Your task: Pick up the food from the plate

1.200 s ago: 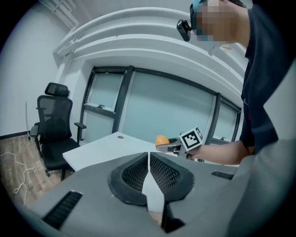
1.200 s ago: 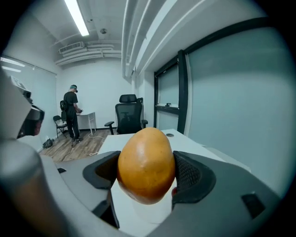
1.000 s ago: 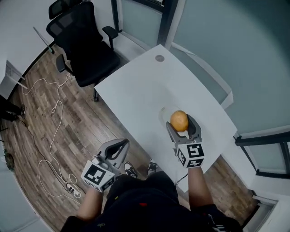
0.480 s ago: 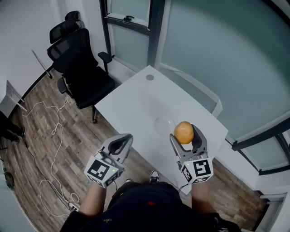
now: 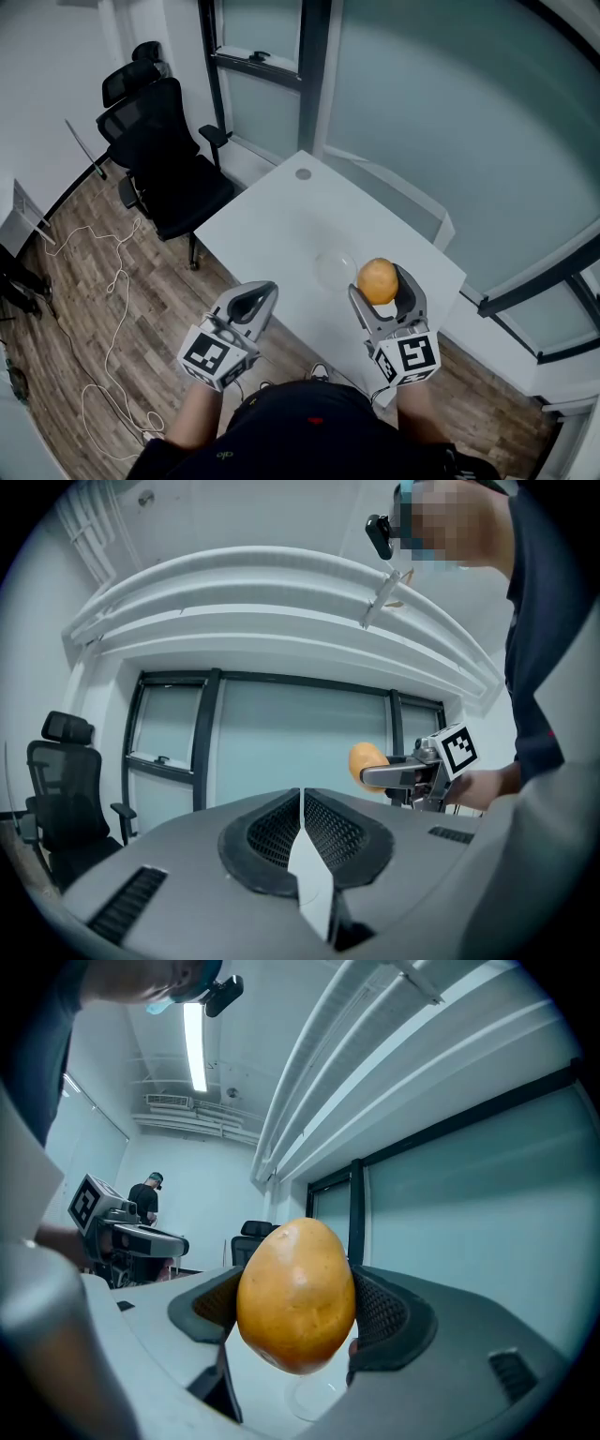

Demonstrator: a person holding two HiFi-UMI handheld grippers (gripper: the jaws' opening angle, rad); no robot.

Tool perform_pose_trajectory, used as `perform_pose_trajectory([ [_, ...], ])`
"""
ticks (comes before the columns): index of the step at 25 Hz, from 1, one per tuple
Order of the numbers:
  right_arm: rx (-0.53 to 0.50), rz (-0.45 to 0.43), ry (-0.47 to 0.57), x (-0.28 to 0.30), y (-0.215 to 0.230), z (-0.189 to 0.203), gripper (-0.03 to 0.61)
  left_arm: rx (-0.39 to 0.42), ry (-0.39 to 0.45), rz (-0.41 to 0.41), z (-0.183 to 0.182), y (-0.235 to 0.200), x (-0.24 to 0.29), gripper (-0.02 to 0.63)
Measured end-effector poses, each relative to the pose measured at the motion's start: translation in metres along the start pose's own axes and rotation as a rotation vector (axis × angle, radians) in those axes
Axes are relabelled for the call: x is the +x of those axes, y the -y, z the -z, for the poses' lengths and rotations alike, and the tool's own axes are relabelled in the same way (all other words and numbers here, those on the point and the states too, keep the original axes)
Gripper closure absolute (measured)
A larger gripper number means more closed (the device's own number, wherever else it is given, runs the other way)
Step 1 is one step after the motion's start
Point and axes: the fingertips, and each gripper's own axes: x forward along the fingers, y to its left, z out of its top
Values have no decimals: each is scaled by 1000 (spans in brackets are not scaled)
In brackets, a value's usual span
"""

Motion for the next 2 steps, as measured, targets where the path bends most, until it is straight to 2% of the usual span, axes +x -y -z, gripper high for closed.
perform_pose_trajectory([
  [2,-2,2,-1,0,3,-1,212,-3,-1,0,0,1,1,580],
])
